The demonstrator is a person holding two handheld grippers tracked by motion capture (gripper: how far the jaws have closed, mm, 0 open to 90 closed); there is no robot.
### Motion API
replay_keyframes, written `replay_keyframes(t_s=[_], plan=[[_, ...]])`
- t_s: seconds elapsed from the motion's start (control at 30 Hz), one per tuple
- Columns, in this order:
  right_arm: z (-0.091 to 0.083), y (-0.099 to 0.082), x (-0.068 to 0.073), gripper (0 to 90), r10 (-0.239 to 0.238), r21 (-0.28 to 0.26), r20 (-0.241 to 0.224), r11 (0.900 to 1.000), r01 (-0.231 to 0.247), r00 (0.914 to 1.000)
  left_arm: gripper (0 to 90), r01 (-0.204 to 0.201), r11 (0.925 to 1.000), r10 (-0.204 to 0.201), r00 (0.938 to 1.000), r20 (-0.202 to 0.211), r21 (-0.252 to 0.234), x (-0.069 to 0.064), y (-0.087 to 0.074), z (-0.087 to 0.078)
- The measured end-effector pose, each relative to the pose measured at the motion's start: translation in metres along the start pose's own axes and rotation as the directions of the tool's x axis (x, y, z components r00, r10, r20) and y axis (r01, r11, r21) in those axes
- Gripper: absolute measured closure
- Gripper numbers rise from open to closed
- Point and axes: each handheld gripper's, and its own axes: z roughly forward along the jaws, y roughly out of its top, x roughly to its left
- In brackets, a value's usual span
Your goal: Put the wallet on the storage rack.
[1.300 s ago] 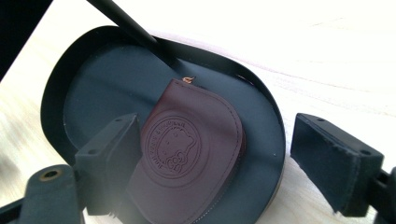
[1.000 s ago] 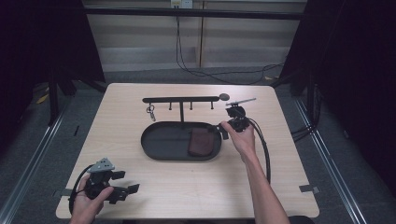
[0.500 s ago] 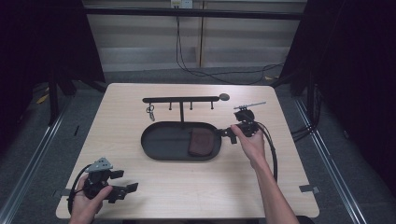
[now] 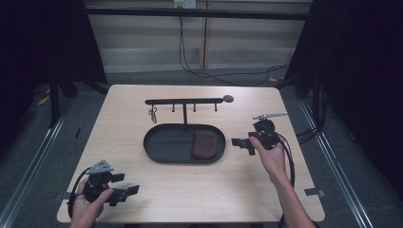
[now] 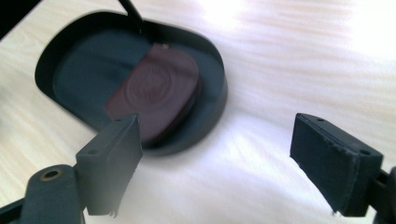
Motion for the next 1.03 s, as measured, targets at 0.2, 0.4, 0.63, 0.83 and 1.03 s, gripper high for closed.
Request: replay_keyframes(t_s=[0.2, 0.4, 0.63, 0.83, 1.03], plan=[[-0.018, -0.021, -0.002, 15.8, -0.004, -0.008, 0.020, 1.0000, 0.004, 0.9998, 18.3, 0.002, 1.0000, -0.002, 1.0000, 0.002, -0.003, -0.001, 0.000, 0.000], [-0.032, -0.044, 0.000, 15.8, -0.018, -0.029, 0.045, 0.9994, 0.019, 0.9988, 18.3, 0.001, 1.0000, -0.001, 1.0000, 0.000, -0.005, -0.001, 0.000, 0.000], [-0.042, -0.078, -0.006, 16.8, 0.005, -0.034, 0.066, 0.9994, -0.003, 0.9978, 18.3, 0.008, 1.0000, -0.008, 0.9999, -0.011, 0.000, 0.000, -0.001, 0.000], [-0.051, -0.103, -0.007, 17.0, 0.014, -0.059, 0.087, 0.9982, -0.009, 0.9961, 18.3, 0.006, 1.0000, -0.006, 0.9999, -0.010, 0.005, -0.001, -0.001, 0.001], [-0.051, -0.122, -0.016, 15.5, 0.075, -0.066, 0.068, 0.9953, -0.071, 0.9949, 18.3, -0.005, 0.9999, 0.005, 1.0000, 0.002, 0.010, -0.003, 0.000, 0.002]])
